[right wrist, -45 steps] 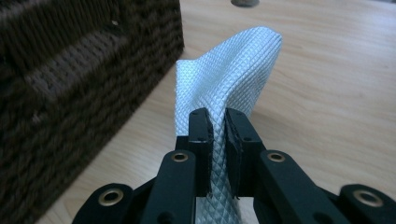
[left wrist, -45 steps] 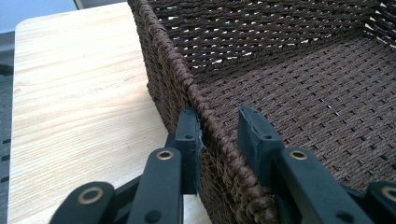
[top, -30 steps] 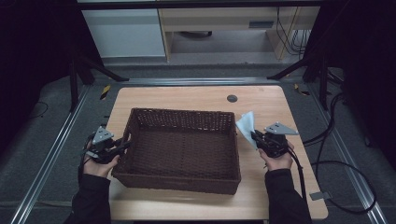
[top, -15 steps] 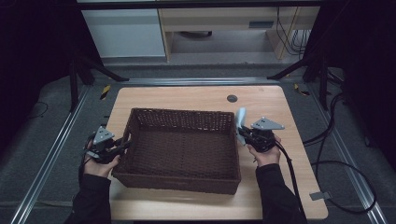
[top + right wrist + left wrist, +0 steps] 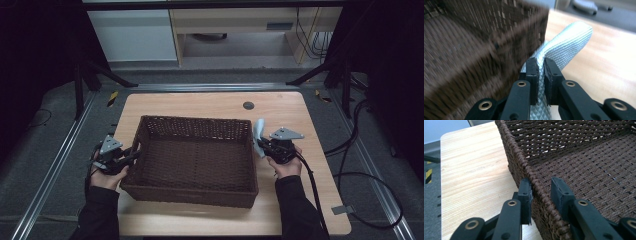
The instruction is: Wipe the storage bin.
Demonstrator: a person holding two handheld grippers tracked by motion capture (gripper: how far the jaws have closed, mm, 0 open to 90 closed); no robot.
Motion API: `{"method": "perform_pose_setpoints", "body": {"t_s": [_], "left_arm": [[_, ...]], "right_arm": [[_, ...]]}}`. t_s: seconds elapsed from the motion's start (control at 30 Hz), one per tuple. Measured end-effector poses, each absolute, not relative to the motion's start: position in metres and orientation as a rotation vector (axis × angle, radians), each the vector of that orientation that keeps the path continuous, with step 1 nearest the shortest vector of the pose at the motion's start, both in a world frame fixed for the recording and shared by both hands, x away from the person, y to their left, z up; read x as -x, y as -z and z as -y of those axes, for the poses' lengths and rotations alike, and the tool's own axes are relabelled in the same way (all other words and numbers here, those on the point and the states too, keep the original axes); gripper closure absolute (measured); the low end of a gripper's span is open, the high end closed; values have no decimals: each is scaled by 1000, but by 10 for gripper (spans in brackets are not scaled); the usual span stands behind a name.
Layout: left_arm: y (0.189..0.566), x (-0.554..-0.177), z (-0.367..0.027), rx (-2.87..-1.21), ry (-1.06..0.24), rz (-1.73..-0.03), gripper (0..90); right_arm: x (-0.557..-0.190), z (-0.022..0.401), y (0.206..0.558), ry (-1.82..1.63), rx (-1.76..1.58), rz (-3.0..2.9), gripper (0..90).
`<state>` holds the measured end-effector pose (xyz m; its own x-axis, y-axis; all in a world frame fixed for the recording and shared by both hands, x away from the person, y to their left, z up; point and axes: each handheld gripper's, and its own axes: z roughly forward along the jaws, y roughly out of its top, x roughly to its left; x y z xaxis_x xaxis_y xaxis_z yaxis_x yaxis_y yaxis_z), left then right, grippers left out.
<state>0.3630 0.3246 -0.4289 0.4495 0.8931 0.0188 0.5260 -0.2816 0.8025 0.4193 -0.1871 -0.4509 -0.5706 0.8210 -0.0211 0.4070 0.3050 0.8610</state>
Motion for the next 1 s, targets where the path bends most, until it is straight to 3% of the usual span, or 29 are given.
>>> {"method": "perform_pose_setpoints", "body": {"t_s": [0.27,0.8,1.0], "left_arm": [[429,-365,-322,-1946,-626,-1195,702],[429,-372,-320,-1941,-628,-1197,694],[429,-375,-320,-1941,-632,-1197,695]], "right_arm": [[-421,186,425,-1313,-993,-2040,833],[-432,183,471,-1087,-1047,-2282,835],[-427,186,449,-1224,-996,-2164,834]]}}
